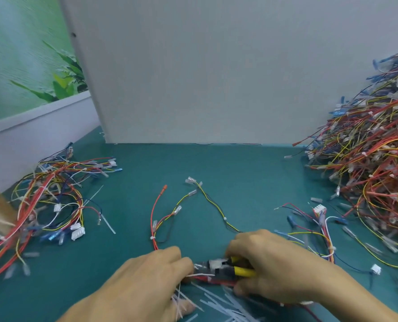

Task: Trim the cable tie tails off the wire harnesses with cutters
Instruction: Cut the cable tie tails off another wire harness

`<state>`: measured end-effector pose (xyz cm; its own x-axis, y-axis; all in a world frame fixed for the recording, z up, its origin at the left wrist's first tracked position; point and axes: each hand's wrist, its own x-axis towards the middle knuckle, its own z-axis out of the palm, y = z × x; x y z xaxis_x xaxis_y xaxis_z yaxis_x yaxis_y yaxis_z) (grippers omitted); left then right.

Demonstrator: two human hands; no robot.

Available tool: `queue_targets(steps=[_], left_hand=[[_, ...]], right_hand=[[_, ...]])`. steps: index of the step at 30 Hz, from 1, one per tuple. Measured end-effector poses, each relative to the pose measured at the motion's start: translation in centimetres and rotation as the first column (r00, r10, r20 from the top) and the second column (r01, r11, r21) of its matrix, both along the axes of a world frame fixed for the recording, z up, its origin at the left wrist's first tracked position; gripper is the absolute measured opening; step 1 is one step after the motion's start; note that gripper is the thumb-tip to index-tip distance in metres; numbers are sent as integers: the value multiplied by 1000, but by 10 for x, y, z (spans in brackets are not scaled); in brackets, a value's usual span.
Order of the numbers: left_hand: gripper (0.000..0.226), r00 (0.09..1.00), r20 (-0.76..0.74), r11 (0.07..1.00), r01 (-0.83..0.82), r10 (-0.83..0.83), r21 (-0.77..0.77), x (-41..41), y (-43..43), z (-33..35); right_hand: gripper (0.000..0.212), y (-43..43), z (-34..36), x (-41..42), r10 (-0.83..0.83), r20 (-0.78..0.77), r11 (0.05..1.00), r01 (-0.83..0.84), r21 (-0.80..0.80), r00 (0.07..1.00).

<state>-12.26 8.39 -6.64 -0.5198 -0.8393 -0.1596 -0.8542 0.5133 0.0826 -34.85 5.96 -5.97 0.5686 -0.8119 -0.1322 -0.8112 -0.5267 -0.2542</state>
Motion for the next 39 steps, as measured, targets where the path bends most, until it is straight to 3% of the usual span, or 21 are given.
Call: queue_targets(steps=[5, 9, 11, 14, 17, 19, 22, 23, 25, 28, 32, 36, 39], left_hand=[[37, 994, -52, 995, 99, -98, 30, 6, -1, -1], [39, 986, -18, 984, 169, -169, 62, 7, -2, -2], [45, 989, -29, 981, 145, -143, 128, 6, -5, -3], [60, 984, -85, 979, 165, -155, 119, -5, -14, -11], [70, 989, -23, 989, 145, -144, 37, -28, -10, -19], [50, 987, -13, 983, 157, -159, -100, -38, 2, -24], [37, 986, -44, 974, 148, -158, -171, -28, 10, -29], [46, 993, -23, 980, 110, -115, -165, -20, 9, -29], [85, 999, 37, 986, -30, 37, -162, -4, -3, -21], [126, 939, -7, 920, -338, 343, -199, 25, -34, -23], [123, 835, 52, 832, -536, 547, -146, 46, -50, -36], [109, 866, -18, 864, -499, 499, -63, 44, -42, -41], [120, 955, -30, 955, -295, 294, -29, 25, -20, -32]], right_hand=[[9, -11, -6, -4, -173, 108, 972, 188, -140, 979], [21, -26, 7, -15, -360, 407, 910, 413, -46, 839], [22, -31, 12, -17, -413, 456, 890, 456, 17, 788], [22, -37, 13, -12, -448, 450, 875, 482, 43, 772], [21, -42, 9, -4, -476, 450, 859, 510, 50, 756], [20, -44, 4, 0, -478, 448, 859, 510, 56, 756], [21, -45, -1, 3, -487, 439, 855, 514, 66, 755], [22, -46, -3, 4, -492, 440, 854, 516, 74, 751], [23, -46, -4, 4, -494, 442, 855, 510, 92, 749], [21, -46, -5, 4, -486, 442, 862, 497, 100, 754], [18, -44, -4, 4, -468, 435, 873, 478, 96, 769], [14, -45, -4, 3, -473, 429, 872, 478, 106, 769], [14, -47, -4, 5, -482, 432, 867, 486, 110, 763]])
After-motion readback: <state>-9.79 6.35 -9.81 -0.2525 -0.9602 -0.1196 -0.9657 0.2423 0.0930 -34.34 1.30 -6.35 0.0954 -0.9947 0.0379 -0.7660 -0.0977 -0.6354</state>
